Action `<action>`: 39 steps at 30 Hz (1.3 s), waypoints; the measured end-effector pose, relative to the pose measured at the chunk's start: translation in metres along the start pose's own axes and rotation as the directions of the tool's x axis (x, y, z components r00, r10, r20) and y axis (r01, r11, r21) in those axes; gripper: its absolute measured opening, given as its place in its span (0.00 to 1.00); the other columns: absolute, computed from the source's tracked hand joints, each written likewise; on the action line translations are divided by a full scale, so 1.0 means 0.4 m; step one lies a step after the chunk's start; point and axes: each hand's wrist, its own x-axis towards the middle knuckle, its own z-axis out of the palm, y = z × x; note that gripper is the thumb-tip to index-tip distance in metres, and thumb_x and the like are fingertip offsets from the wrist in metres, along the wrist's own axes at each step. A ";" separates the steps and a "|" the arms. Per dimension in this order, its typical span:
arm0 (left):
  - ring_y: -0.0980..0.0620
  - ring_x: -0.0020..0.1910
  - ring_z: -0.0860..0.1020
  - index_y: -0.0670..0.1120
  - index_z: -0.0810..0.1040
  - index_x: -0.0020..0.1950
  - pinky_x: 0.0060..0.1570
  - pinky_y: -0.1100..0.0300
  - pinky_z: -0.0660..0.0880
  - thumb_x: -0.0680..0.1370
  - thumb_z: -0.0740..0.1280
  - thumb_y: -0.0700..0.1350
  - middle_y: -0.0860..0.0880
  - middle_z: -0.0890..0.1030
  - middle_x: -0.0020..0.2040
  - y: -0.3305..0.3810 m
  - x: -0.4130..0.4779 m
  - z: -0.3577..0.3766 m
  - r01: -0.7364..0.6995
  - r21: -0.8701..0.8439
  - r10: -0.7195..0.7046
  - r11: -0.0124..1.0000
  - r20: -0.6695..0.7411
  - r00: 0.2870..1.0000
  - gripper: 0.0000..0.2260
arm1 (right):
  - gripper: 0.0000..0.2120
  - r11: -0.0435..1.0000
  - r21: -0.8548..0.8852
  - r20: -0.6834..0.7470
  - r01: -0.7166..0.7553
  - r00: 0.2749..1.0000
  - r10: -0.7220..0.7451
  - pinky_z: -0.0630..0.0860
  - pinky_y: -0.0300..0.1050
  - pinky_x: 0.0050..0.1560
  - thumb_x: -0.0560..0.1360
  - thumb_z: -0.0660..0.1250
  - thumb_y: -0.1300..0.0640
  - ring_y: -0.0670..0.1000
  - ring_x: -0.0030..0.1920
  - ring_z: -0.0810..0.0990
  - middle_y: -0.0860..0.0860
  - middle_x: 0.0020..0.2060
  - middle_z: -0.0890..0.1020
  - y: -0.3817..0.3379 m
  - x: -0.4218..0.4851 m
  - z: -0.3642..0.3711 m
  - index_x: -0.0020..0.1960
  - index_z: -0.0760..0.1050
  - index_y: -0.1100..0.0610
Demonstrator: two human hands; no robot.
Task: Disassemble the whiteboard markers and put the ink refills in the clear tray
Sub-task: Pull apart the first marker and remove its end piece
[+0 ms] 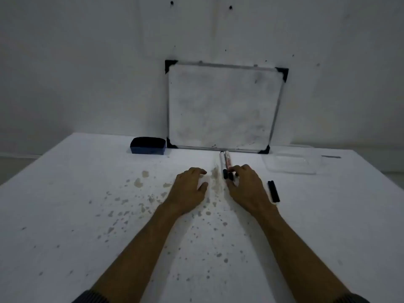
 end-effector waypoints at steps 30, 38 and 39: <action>0.51 0.45 0.84 0.46 0.80 0.65 0.51 0.58 0.81 0.87 0.58 0.48 0.45 0.84 0.46 0.163 -0.092 -0.168 0.146 -0.732 -0.138 0.665 0.072 0.988 0.13 | 0.16 0.671 0.697 0.094 -0.252 0.960 0.262 0.84 0.44 0.41 0.79 0.69 0.47 0.48 0.39 0.87 0.51 0.47 0.85 -0.176 -0.156 -0.143 0.60 0.80 0.57; 0.60 0.39 0.79 0.55 0.80 0.63 0.41 0.65 0.77 0.86 0.58 0.58 0.52 0.83 0.43 0.142 -0.137 -0.091 0.127 -0.514 -0.017 0.848 0.213 0.977 0.14 | 0.20 0.775 0.598 0.013 -0.204 0.969 0.245 0.74 0.30 0.39 0.82 0.59 0.40 0.38 0.35 0.81 0.44 0.34 0.83 -0.166 -0.090 -0.046 0.48 0.83 0.53; 0.61 0.38 0.79 0.54 0.79 0.64 0.40 0.66 0.75 0.86 0.57 0.57 0.54 0.83 0.44 0.133 -0.133 -0.086 0.064 -0.408 0.003 0.911 0.163 0.987 0.15 | 0.22 0.836 0.513 -0.017 -0.192 0.972 0.234 0.71 0.30 0.36 0.83 0.57 0.40 0.39 0.32 0.79 0.44 0.31 0.81 -0.154 -0.092 -0.043 0.44 0.81 0.53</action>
